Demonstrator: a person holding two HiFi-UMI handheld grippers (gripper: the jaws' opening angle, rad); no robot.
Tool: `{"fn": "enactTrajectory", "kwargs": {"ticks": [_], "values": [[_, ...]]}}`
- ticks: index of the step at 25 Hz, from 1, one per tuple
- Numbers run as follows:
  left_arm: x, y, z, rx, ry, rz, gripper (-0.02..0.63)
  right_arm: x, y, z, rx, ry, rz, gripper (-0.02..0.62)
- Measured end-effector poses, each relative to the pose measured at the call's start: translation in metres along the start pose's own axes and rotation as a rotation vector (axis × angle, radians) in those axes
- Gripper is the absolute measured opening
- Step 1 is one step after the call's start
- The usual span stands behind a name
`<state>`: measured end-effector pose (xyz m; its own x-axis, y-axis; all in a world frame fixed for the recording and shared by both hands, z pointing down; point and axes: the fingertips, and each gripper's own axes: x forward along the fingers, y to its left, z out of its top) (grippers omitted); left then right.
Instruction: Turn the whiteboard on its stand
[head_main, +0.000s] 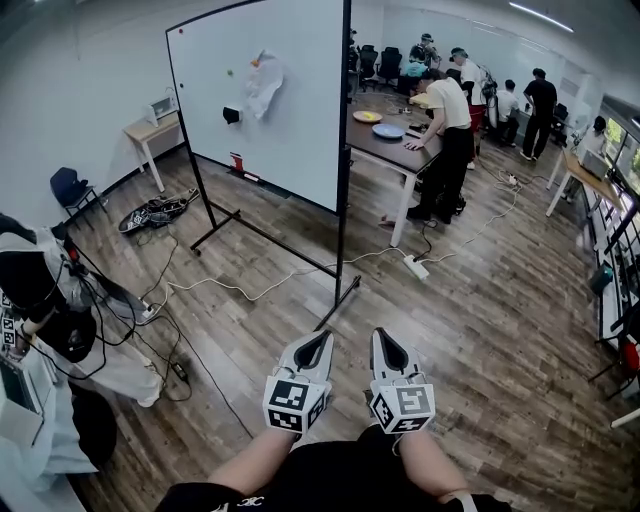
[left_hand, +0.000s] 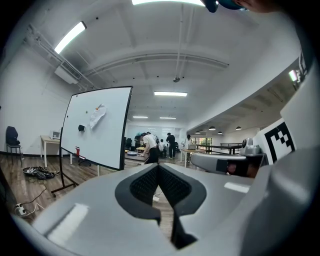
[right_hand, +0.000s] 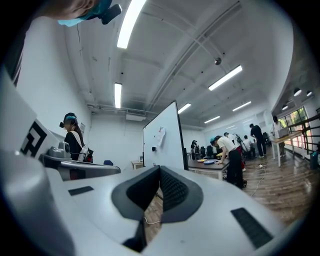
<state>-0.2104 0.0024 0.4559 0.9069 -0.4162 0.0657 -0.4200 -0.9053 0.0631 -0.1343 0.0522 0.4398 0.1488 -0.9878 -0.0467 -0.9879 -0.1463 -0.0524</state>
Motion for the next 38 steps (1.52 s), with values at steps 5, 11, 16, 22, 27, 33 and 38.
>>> {"fn": "enactTrajectory", "kwargs": {"ticks": [5, 11, 16, 22, 27, 33, 38], "values": [[0.016, 0.021, -0.001, 0.001, -0.001, 0.008, 0.009, 0.032, -0.004, 0.001, -0.006, -0.006, 0.012, 0.006], [0.054, 0.043, -0.004, 0.022, -0.006, 0.04, 0.009, 0.071, -0.027, -0.01, -0.006, -0.011, 0.044, 0.006], [0.105, 0.066, -0.005, 0.021, -0.001, 0.067, 0.009, 0.118, -0.057, -0.012, -0.019, -0.015, 0.08, 0.006], [0.161, 0.088, -0.01, 0.027, 0.017, 0.103, 0.009, 0.169, -0.11, -0.017, 0.007, -0.022, 0.068, 0.008], [0.205, 0.102, -0.007, 0.009, 0.035, 0.12, 0.009, 0.207, -0.137, -0.019, 0.017, 0.001, 0.093, 0.008], [0.255, 0.12, -0.004, -0.014, 0.061, 0.15, 0.009, 0.254, -0.163, -0.019, 0.016, 0.029, 0.138, 0.008], [0.301, 0.137, 0.008, -0.023, 0.063, 0.19, 0.009, 0.299, -0.192, -0.014, 0.026, 0.038, 0.183, 0.006]]}}
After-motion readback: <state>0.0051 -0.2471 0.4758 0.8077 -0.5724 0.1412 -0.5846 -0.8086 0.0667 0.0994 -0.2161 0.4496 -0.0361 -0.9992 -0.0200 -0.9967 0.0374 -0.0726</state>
